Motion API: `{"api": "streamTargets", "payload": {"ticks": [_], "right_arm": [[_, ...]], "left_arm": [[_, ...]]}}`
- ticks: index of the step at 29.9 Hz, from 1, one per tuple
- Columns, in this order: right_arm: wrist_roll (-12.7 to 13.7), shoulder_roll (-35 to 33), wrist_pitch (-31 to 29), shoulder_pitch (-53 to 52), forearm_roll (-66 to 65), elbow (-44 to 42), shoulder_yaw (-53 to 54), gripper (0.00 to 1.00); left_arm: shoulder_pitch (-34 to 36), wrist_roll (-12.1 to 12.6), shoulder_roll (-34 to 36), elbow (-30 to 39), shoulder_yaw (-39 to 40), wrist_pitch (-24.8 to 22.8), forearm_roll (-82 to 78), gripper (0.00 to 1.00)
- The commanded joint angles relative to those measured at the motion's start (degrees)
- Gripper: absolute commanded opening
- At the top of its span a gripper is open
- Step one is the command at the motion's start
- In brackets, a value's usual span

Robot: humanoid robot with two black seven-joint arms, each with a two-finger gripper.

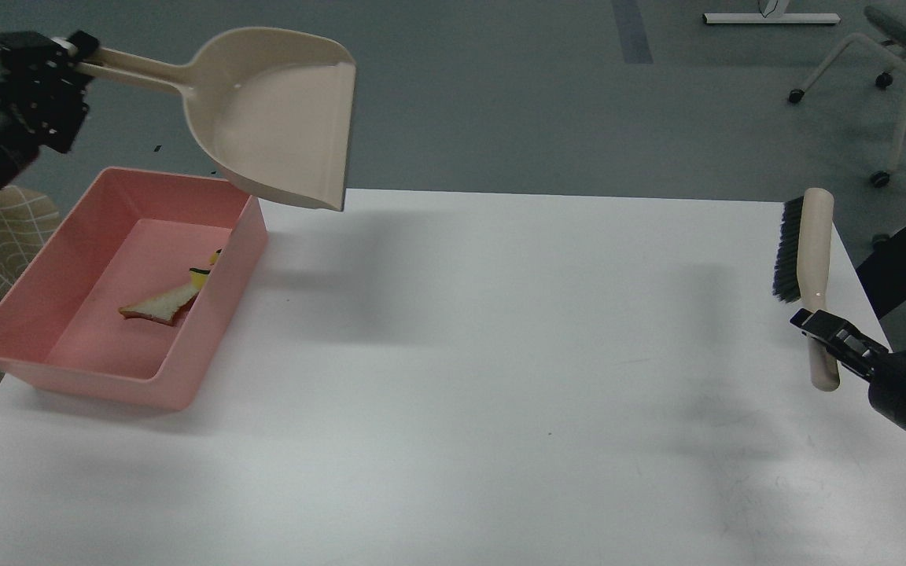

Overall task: Sweep and dump garbage into bin
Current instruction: 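Lower the dustpan back onto the table with the left gripper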

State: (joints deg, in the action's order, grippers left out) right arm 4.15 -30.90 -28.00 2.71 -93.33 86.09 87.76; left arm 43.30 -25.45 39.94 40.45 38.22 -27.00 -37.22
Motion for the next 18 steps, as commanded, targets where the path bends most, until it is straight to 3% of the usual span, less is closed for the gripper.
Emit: {"api": "streamTargets", "payload": {"ticks": [1,7,18], "right_arm": [[0.4,-1.1,0.0,-2.1,-0.4,-1.6,-0.7,0.05],[0.6,-2.3,0.0,-7.3,-2.8,-5.7,-7.5,0.05],[0.5,-5.0,0.0,-9.5,-8.6,-5.7,-19.3,0.05]], "left_arm": [[1.0,0.4,-7.0,-0.1,-3.4,3.5,0.0,0.01],[0.2,0.0,-17.5,-1.7,-12.4,13.5,0.0,0.01],[-4.1,0.5,-20.9,-1.8,-14.4,18.6,0.5,0.01]]}}
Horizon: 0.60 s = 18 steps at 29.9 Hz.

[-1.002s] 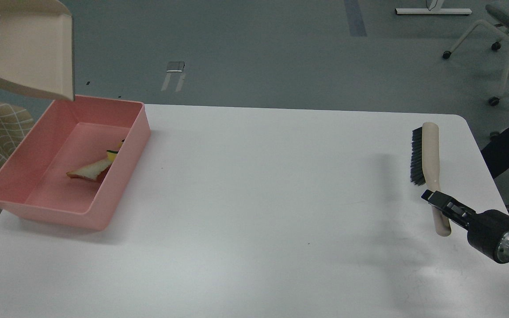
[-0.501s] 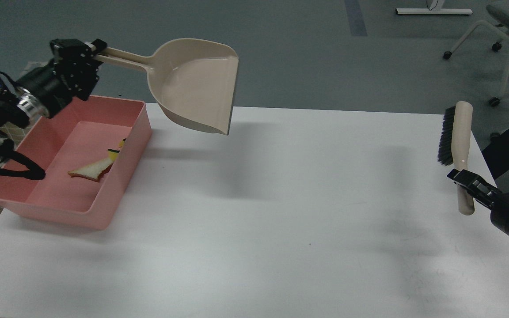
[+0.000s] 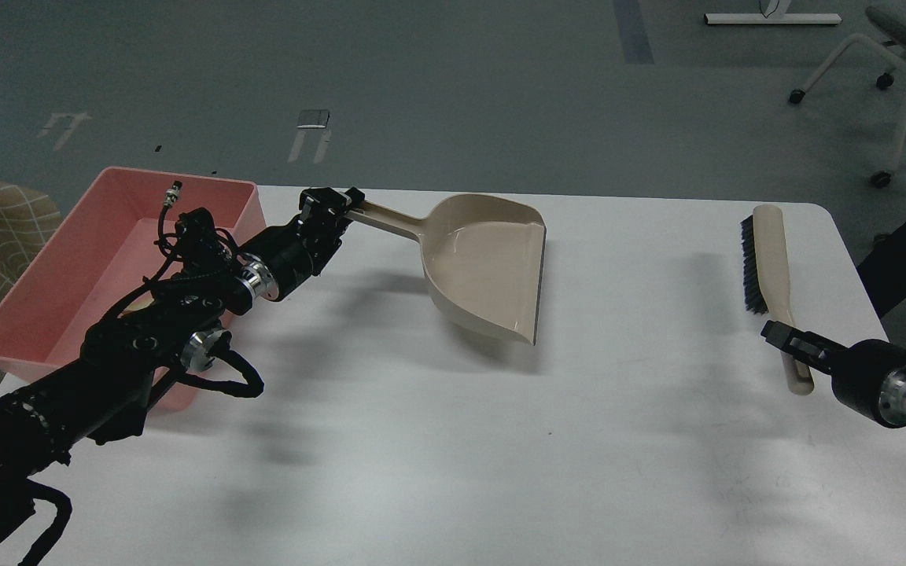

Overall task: Sweep and dump garbage into bin
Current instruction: 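Lower the dustpan back onto the table with the left gripper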

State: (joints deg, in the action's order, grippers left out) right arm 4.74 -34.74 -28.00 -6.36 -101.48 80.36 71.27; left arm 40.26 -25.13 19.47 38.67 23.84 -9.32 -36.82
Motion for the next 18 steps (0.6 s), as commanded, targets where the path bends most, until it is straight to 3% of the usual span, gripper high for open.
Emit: {"api": "streamTargets", "payload": {"ticks": [1,18], "right_arm": [[-0.2,-1.6,0.0,-1.0,-0.5,0.2,-3.7,0.05],[-0.3,-2.1,0.0,-1.9,-0.2,3.4,-7.6,0.05]], "left_arm": [[-1.6,0.2,-0.9,0.0,0.0,1.1,0.3,0.01],[-3.8,0.2,-5.8,1.3,0.2,6.2,1.5,0.02]]}}
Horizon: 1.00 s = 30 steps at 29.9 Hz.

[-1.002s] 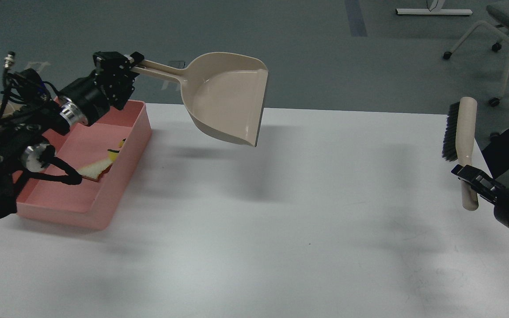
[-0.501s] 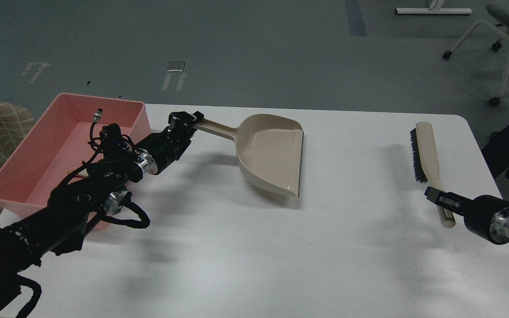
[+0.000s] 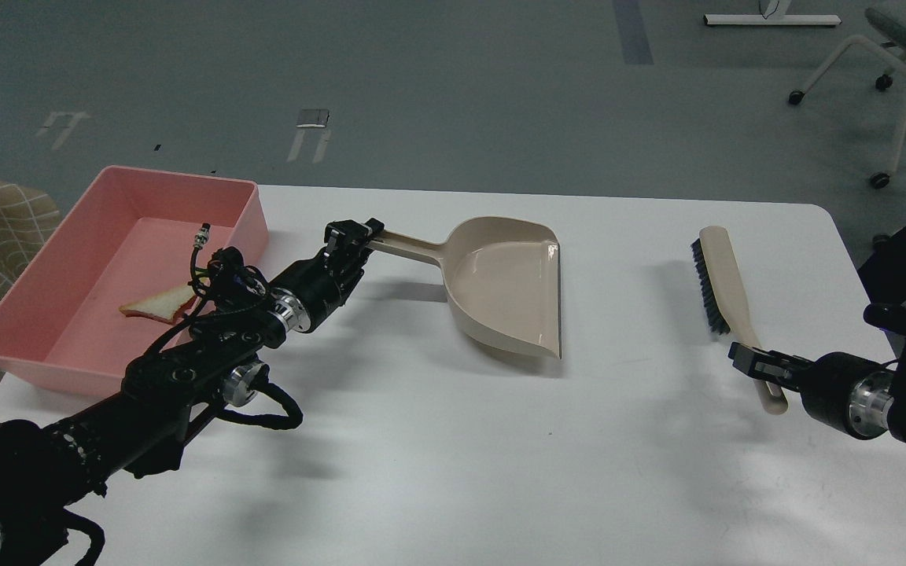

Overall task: Sweep and dump garbage into bin
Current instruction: 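Lower the dustpan back onto the table with the left gripper, then set the brush down on the table and release both grippers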

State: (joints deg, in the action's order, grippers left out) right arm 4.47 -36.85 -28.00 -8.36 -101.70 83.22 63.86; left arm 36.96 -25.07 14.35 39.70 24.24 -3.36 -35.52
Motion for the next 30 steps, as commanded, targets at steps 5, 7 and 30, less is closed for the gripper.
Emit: {"api": "streamTargets", "payload": {"ticks": [5,7,30], "right_arm": [[-0.2,-1.3,0.0,0.4,0.1,1.2,-0.2,0.05],[-0.3,-1.4,0.0,0.5,0.1,1.2,-0.2,0.05],[-0.3,-0.7,0.0,0.5,-0.1,0.5,-0.2,0.39]], "left_arm": [[-1.1,0.2,-1.4,0.5,-0.2,0.5,0.3,0.02],[-1.4,0.1,-1.7,0.5,-0.2,0.5,0.4,0.03],[-0.6,1.8,0.2,0.5,0.9,0.4,2.8,0.87]]}}
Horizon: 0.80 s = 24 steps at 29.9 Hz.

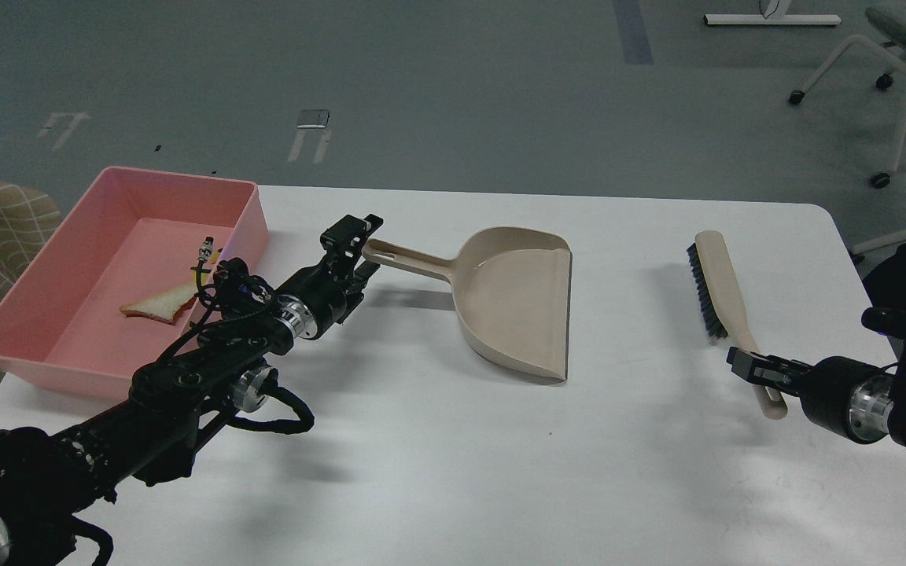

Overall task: Sweep and dump garbage into bin
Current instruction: 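Set the brush down on the table and release both grippers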

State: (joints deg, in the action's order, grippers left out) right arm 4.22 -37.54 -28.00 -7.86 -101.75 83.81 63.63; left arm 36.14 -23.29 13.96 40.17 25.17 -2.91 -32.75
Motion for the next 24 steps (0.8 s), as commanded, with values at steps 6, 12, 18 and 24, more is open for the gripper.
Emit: {"api": "streamTargets", "payload": {"ticks": [6,12,18,24], "right_arm": [[0.0,0.0,0.0,0.1,0.0,0.0,0.0,0.47],[0.0,0.0,0.0,-0.3,0.1,0.6,0.5,0.47],[-0.1,-0.8,0.0,-0.2,0.3,2.3,4.4,0.57],[-0.2,-1.1,0.0,-0.1,2.9,5.0,13.3,0.91]], "left_arm": [[0.4,-0.1,2.4,0.1,0.1,-0.3,0.1,0.87],[1.0,-0.1,4.4,1.2,0.1,-0.3,1.1,0.89],[3.1,0.0,8.3,5.4,0.1,-0.3,6.6,0.90],[5.3,-0.1,11.3,8.4,0.1,-0.3,9.3,0.94]]}}
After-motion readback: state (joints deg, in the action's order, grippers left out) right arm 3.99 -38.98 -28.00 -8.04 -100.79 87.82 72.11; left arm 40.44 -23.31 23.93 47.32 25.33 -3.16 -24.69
